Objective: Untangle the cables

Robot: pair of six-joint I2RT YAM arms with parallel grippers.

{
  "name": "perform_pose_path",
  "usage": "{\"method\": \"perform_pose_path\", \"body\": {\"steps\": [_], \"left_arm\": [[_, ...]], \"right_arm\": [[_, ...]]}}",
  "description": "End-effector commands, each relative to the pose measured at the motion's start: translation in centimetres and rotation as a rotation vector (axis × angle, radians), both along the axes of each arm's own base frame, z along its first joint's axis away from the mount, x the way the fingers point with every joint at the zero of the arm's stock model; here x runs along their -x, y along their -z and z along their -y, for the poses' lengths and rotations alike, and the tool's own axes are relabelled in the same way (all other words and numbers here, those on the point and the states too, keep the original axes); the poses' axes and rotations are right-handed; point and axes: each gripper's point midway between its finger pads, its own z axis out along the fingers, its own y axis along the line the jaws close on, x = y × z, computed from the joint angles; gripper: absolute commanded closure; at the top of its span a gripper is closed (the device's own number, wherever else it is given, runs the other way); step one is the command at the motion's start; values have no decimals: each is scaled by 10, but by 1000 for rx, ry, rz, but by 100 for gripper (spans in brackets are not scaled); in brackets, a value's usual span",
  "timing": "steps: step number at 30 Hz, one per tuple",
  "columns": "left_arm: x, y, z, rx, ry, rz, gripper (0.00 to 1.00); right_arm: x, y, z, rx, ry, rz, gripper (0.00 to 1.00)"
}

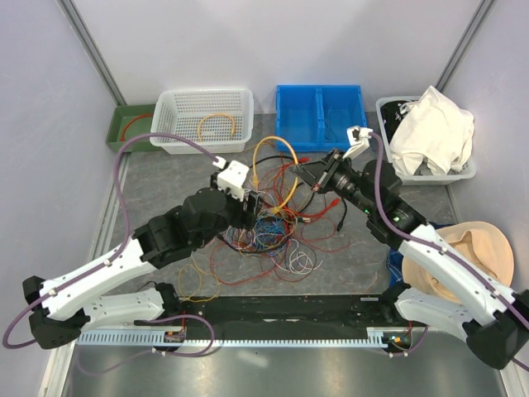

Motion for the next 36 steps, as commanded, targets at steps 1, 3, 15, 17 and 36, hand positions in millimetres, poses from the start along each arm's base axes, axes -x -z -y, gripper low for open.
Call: {"method": "perform_pose_path", "body": {"steps": [1,3,15,17,36], "left_arm": [[-6,-24,-29,97,-152,41,16],[-8,-28,-35,127,-193,56,2],[-28,-83,-5,345,-127,250,0],[-39,-81,5,261,-103,264,0],[-76,-50,44,160,-1,268,92]], "right_arm": [[3,-35,26,50,93,126,100],[8,-41,31,63,93,157,100],[42,-5,29,168,-60,173,100],[51,-4,25,163,-113,173,100],[89,-18,34,162,-209,182,100]]}}
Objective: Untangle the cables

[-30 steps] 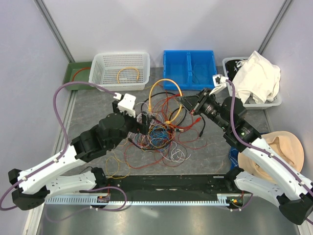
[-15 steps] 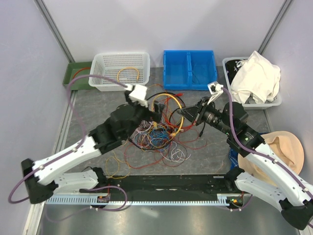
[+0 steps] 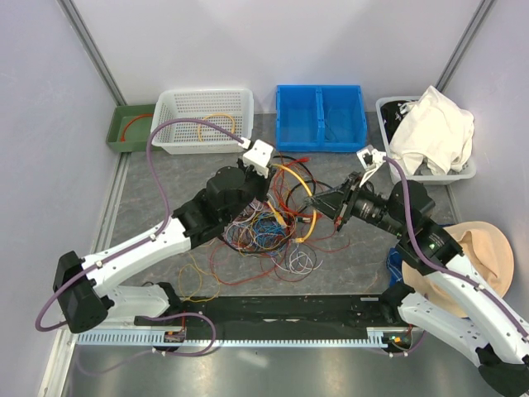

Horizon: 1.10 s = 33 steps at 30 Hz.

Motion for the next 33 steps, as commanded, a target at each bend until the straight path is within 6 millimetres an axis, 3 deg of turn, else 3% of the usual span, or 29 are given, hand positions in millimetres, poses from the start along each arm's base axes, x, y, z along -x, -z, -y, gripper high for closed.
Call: {"method": "perform_pose_path", "body": {"steps": [1,3,4,5,7,8,9,10,11,12,13,14,15,16,17,18,19,20,21,22,23,24,25,27,28,31,33], "left_arm": [[6,-28,-8,71,4,39,98],[8,-29,-12,72,3,34,98],[8,-28,-14,73,-4,26,98],[3,-27,-22,97,-42,-3,98],[-10,-34,-32,141,-88,-69,98],[-23,-18,-49,177,-133,-192,98],[-33,-16,-57,216,-156,-254,98],[-50,-16,-59,256,-174,-315,98],[-64,-7,-79,324,-213,-422,98],[-76,-2,-83,352,-229,-468,98],[-89,-14,-88,391,-241,-471,98],[-110,3,-99,412,-289,-529,98],[-121,5,-105,422,-315,-539,98],[-135,-10,-110,445,-331,-513,98],[-157,10,-121,446,-390,-551,98],[-167,15,-128,445,-423,-567,98],[-183,2,-134,460,-440,-539,98],[-204,25,-149,439,-510,-566,98],[-216,33,-155,430,-542,-573,98],[-227,22,-161,430,-556,-553,98],[-241,28,-181,418,-634,-533,98],[-256,53,-188,395,-676,-560,98],[-268,45,-197,406,-701,-532,98],[-287,69,-221,395,-787,-537,98],[-297,65,-234,418,-821,-515,98],[-317,80,-257,424,-890,-503,98],[-327,78,-267,413,-912,-471,98]], "right_arm": [[-2,-10,1,6,6,25,100],[-8,-6,1,14,30,16,100],[-12,-1,1,24,42,4,88],[-17,2,3,35,71,3,56],[-24,9,6,56,110,-6,35],[-27,10,8,62,131,-4,23],[-34,16,13,75,177,-11,20],[-35,15,17,74,198,-5,18],[-37,17,19,78,214,-2,16],[-41,20,22,86,241,-3,16],[-41,21,24,89,246,3,16],[-42,21,24,93,251,6,16],[-42,23,25,100,254,6,16],[-43,25,28,107,268,5,16],[-42,26,30,111,274,10,16],[-42,31,31,121,281,4,16],[-43,32,36,123,307,7,16],[-43,38,38,130,316,0,16],[-43,42,40,134,325,-3,16],[-42,42,42,129,330,2,17],[-43,49,45,139,349,-6,17],[-43,52,47,139,354,-12,17],[-42,55,47,138,354,-13,17],[-44,66,51,156,377,-26,18],[-44,69,51,158,377,-31,18],[-44,82,57,173,401,-42,18],[-45,86,59,183,417,-42,18]]}}
